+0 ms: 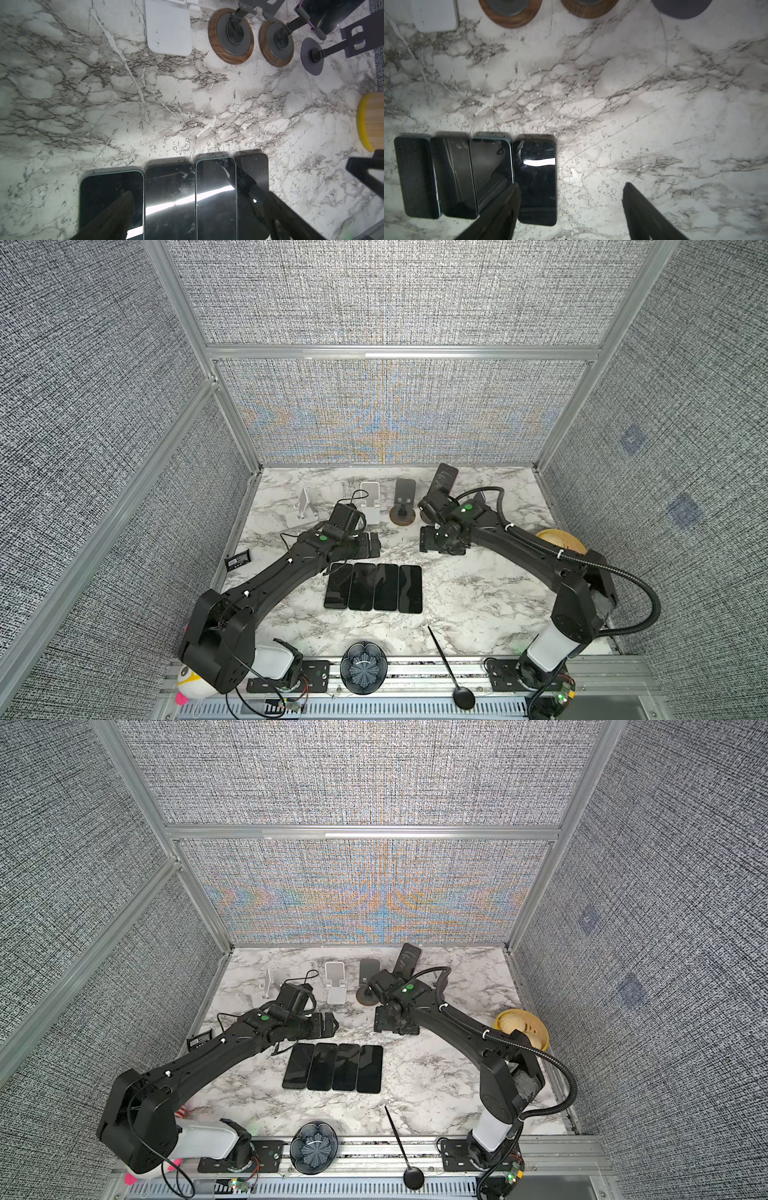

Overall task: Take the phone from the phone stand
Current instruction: 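Open the right gripper and raise it toward the purple-edged phone on stand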

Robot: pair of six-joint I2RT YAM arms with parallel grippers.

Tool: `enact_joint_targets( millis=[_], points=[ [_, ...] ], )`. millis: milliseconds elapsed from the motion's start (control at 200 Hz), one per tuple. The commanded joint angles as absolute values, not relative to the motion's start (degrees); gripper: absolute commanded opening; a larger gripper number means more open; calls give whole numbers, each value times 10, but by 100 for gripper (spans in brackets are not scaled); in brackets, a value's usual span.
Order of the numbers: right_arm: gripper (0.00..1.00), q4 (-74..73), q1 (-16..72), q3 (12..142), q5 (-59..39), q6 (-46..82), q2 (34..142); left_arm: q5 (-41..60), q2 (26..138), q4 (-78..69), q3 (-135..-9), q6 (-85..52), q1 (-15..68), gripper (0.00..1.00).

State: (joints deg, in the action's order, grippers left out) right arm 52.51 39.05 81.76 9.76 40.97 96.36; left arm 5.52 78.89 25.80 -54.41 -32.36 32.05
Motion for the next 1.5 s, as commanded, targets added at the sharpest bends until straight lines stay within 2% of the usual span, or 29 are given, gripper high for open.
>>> enact_joint_targets(
  millis=[0,270,655,1180,1496],
  points=[
    [79,525,374,829,140,385,966,48,783,262,-543,-324,319,98],
    [89,467,344,855,223,382,977,54,762,224,-517,-323,319,98],
    [95,399,317,963,290,403,1073,47,748,203,-501,-322,319,98],
    [96,408,313,1076,375,478,1178,43,723,209,-487,-324,320,98],
    [97,442,302,1161,382,474,1246,46,712,201,-477,-328,319,98]
  ],
)
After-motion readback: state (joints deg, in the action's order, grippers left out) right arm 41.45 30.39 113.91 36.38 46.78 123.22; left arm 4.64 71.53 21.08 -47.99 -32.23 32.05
